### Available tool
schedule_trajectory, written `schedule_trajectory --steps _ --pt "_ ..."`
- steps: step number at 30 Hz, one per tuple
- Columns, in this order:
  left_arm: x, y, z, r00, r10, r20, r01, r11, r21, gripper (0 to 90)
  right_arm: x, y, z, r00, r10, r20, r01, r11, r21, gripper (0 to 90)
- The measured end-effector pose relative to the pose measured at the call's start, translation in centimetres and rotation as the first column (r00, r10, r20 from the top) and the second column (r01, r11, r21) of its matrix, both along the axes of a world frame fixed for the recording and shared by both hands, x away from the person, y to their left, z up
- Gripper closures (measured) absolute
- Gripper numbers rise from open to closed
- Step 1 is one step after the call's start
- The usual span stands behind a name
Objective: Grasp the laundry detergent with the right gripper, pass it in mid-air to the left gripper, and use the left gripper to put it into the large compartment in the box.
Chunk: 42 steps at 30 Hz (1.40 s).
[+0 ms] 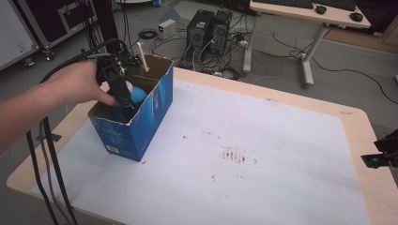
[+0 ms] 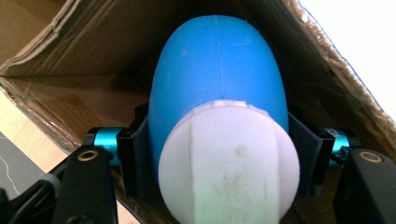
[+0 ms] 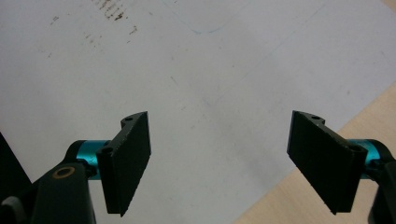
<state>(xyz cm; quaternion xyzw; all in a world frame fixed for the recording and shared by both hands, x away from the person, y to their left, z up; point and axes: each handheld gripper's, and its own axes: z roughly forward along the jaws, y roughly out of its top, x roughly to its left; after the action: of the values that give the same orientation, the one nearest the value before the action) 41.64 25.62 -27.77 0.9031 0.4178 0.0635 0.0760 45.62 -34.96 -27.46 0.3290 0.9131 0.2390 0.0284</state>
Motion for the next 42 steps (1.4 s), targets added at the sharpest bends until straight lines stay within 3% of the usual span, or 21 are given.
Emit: schedule_trajectory --steps 12,18,26,28,29,34,38,42 --pt "0.0 -0.2 0.0 1.0000 -0.002 -0.009 0.002 1.0000 0.006 32.5 -0.4 -0.1 0.3 0.9998 0.005 0.018 -0.005 1.000 0.007 21.3" --pt "-0.1 -0.5 0.0 0.9993 -0.035 -0.011 0.035 0.9984 0.043 25.3 -0.6 0.0 0.3 0.9999 0.005 0.016 -0.005 1.000 0.003 21.3" --pt "-0.2 -0.5 0.9 0.9978 -0.066 -0.010 0.066 0.9974 0.029 20.4 -0.9 -0.1 0.5 0.9997 0.006 0.023 -0.006 1.000 0.004 21.3" --pt "-0.2 -0.5 1.3 0.9970 -0.077 -0.004 0.077 0.9965 0.031 20.2 -1.0 -0.1 0.5 0.9997 0.006 0.024 -0.007 1.000 0.005 21.3" --pt "-0.4 -0.5 2.4 0.9960 -0.088 0.016 0.088 0.9957 0.031 18.6 -1.1 -0.2 0.6 0.9996 0.005 0.028 -0.005 1.000 0.009 21.3" --pt "-0.6 -0.9 4.3 0.9930 -0.106 0.053 0.104 0.9941 0.029 18.6 -1.3 -0.3 0.7 0.9993 0.007 0.036 -0.007 1.000 0.014 21.2" --pt "-0.9 -1.8 6.5 0.9861 -0.144 0.084 0.141 0.9892 0.041 18.6 -1.6 -0.1 0.8 0.9989 0.010 0.045 -0.011 1.000 0.016 21.2" --pt "-1.1 -3.5 8.4 0.9746 -0.188 0.121 0.187 0.9821 0.023 18.6 -2.0 0.2 0.9 0.9984 0.018 0.054 -0.019 1.000 0.020 21.2"
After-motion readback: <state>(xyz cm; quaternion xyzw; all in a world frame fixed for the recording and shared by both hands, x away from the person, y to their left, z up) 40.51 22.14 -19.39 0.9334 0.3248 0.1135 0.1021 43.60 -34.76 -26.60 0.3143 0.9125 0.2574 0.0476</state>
